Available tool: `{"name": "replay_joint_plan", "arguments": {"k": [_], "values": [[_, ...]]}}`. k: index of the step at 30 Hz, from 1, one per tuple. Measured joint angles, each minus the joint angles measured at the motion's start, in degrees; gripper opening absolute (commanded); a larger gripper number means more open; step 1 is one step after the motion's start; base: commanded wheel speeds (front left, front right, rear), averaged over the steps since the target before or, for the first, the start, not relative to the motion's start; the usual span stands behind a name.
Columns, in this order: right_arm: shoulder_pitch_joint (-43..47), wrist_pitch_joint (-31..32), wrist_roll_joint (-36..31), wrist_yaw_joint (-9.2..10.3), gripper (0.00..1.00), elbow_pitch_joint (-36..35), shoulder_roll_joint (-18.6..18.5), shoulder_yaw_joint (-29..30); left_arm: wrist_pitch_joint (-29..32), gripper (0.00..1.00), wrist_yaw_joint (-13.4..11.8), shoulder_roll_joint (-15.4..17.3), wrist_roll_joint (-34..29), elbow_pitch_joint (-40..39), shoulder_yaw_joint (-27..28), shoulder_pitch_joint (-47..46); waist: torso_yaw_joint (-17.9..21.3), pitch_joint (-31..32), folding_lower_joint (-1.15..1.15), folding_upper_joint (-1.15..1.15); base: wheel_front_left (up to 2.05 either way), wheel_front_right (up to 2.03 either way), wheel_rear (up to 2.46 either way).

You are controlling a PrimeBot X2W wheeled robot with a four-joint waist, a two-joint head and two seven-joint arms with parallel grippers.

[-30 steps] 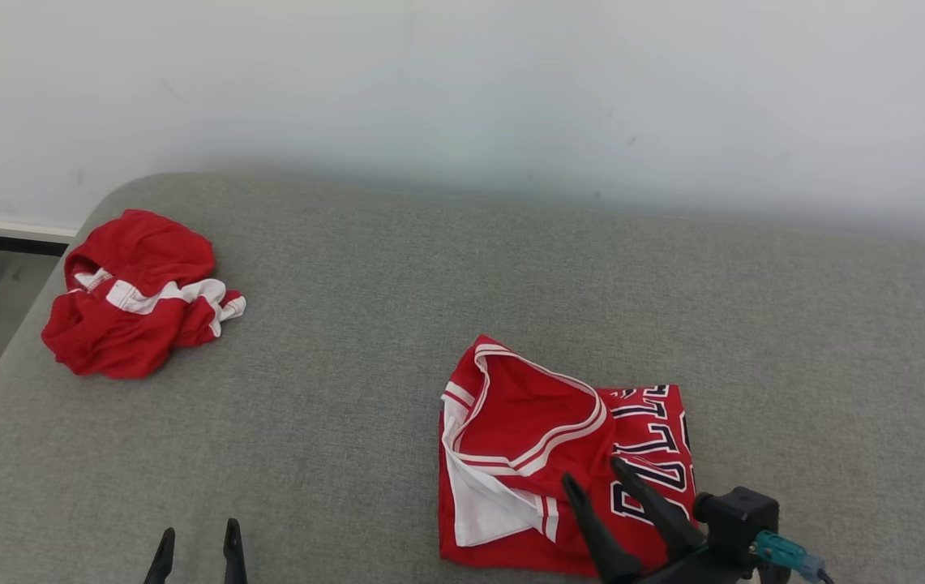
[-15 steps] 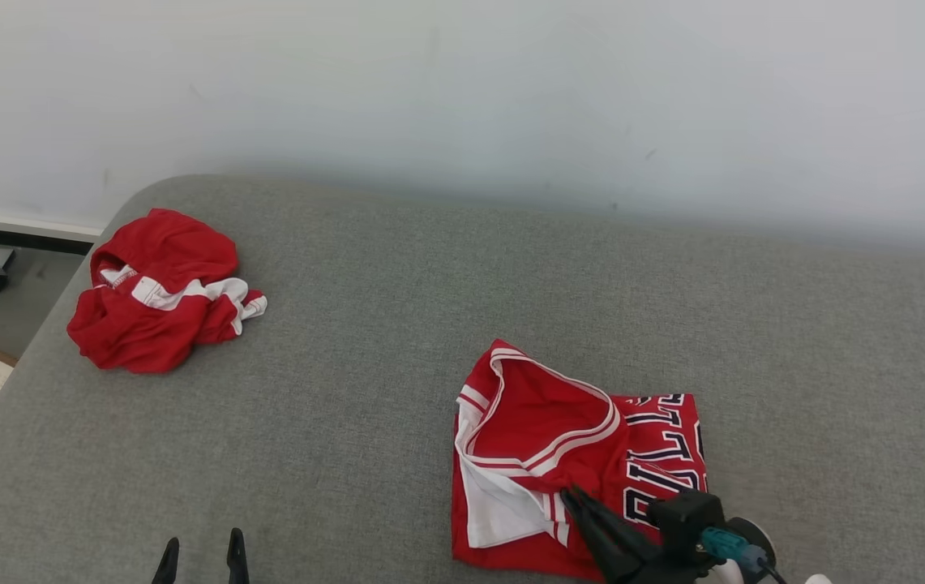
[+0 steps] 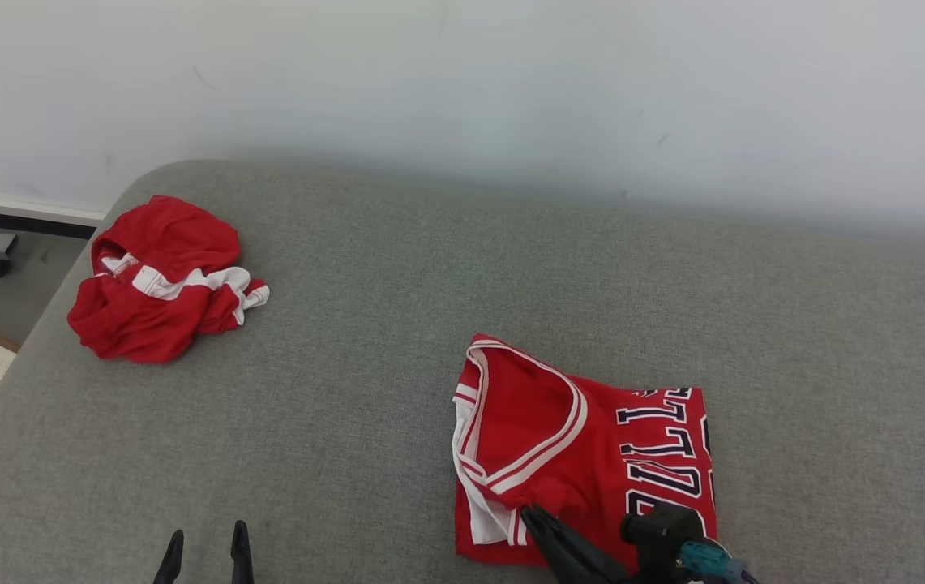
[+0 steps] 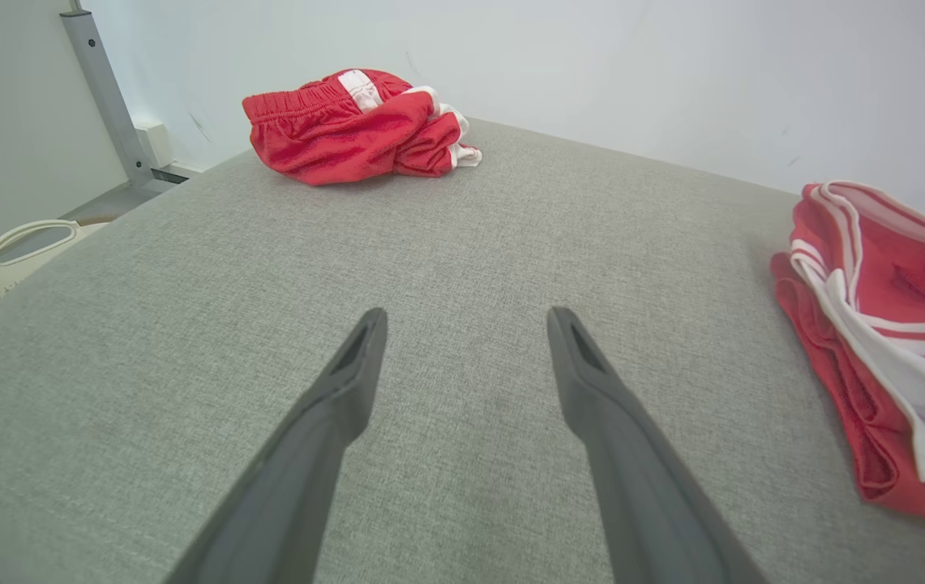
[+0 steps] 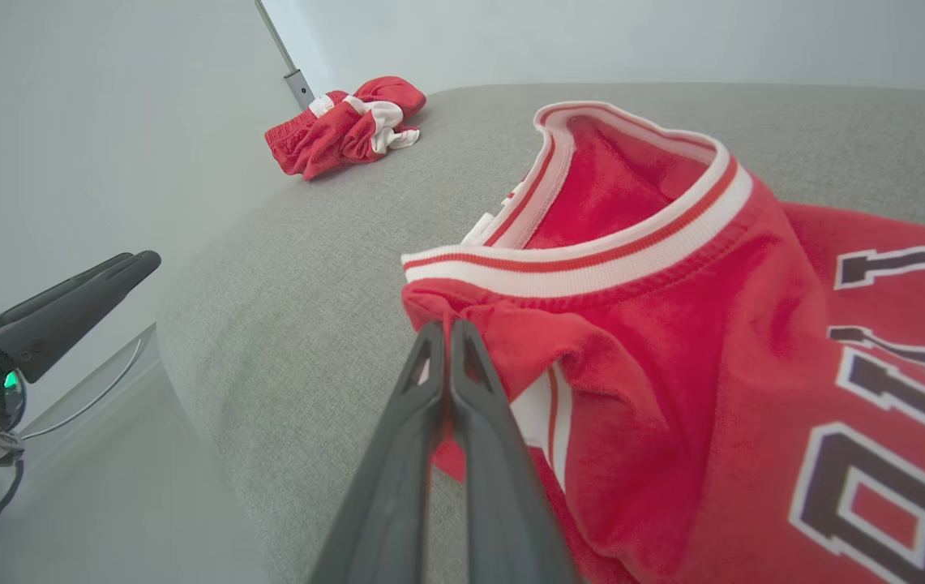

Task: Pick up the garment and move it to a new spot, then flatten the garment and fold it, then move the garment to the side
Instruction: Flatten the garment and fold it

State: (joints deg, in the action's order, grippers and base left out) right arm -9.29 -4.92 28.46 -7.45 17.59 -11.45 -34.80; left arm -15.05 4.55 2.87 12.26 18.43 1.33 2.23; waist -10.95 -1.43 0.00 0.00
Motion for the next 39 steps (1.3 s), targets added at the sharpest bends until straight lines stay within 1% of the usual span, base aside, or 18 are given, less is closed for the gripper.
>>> {"name": "replay_joint_plan", "arguments": {"k": [9, 15, 16, 17, 18, 19, 20, 23, 27, 30, 33, 35, 39], "values": [[1.0, -0.1, 3.1, 0.01, 0.00, 0.1, 0.9, -3.6, 0.0, 1.00, -0.4, 0.0, 0.8, 0.3, -0.6, -0.3, -0.1, -0.8, 0.00, 0.00, 0.00, 0.00, 0.00], [0.8, -0.7, 6.3, 0.01, 0.00, 3.1, 2.1, -5.9, 0.0, 1.00, -0.5, 0.0, 1.1, 0.5, -0.9, -1.2, 0.0, -1.1, 0.00, 0.00, 0.00, 0.00, 0.00], [0.4, -0.9, 6.4, 0.01, 0.15, 3.9, 2.1, -6.3, 0.0, 1.00, -0.5, 0.0, 1.2, 0.6, -0.9, -1.2, 0.0, -1.1, 0.00, 0.00, 0.00, 0.00, 0.00], [0.0, -1.2, 6.6, 0.01, 0.41, 4.5, 2.1, -6.6, 0.0, 1.00, -0.5, 0.0, 1.3, 0.7, -1.0, -1.2, 0.1, -1.1, 0.00, 0.00, 0.00, 0.00, 0.00], [-0.2, -1.2, 7.1, 0.01, 0.41, 5.2, 2.1, -6.7, 0.0, 1.00, -0.5, 0.0, 1.3, 0.7, -1.0, -1.2, 0.1, -1.1, 0.00, 0.00, 0.00, 0.00, 0.00], [-0.4, -1.5, 7.5, 0.00, 0.95, 5.5, 2.1, -7.1, 0.0, 1.00, -0.6, 0.0, 1.4, 0.7, -1.1, -1.2, 0.2, -1.1, 0.00, 0.00, 0.00, 0.00, 0.00], [-0.5, -1.7, 7.9, 0.01, 1.00, 5.8, 2.1, -7.5, 0.0, 1.00, -0.6, 0.0, 1.5, 0.8, -1.1, -1.2, 0.3, -1.0, 0.00, 0.00, 0.00, 0.00, 0.00], [-1.4, -3.2, 8.9, 0.01, 1.00, 5.7, 1.5, -8.0, 0.0, 1.00, -0.6, 0.0, 1.5, 0.8, -0.9, -1.2, 0.6, -0.9, 0.00, 0.00, 0.00, 0.00, 0.00], [-2.4, -5.9, 11.3, 0.00, 1.00, 3.5, 0.5, -7.9, 0.0, 1.00, -0.7, 0.0, 1.5, 0.7, -0.6, -1.2, 1.2, -0.7, 0.00, 0.00, 0.00, 0.00, 0.00], [-2.6, -7.4, 12.4, 0.01, 1.00, 1.8, -0.5, -6.4, 0.0, 1.00, -0.7, 0.0, 1.5, 0.6, -0.5, -1.1, 1.7, -0.5, 0.00, 0.00, 0.00, 0.00, 0.00], [-3.3, -8.8, 12.1, 0.01, 1.00, 1.3, -1.9, -3.3, 0.0, 1.00, -0.7, 0.0, 1.5, 0.5, -0.4, -1.1, 2.1, -0.4, 0.00, 0.00, 0.00, 0.00, 0.00], [-3.6, -9.3, 11.0, 0.01, 1.00, 1.5, -2.5, -0.1, 0.0, 1.00, -0.7, 0.0, 1.4, 0.4, -0.4, -1.1, 2.3, -0.3, 0.00, 0.00, 0.00, 0.00, 0.00], [-3.4, -9.8, 6.4, 0.01, 1.00, 3.5, -2.9, 6.9, 0.0, 1.00, -0.7, 0.0, 0.8, -0.3, -0.3, -1.1, 2.3, -0.1, 0.00, 0.00, 0.00, 0.00, 0.00]]}}
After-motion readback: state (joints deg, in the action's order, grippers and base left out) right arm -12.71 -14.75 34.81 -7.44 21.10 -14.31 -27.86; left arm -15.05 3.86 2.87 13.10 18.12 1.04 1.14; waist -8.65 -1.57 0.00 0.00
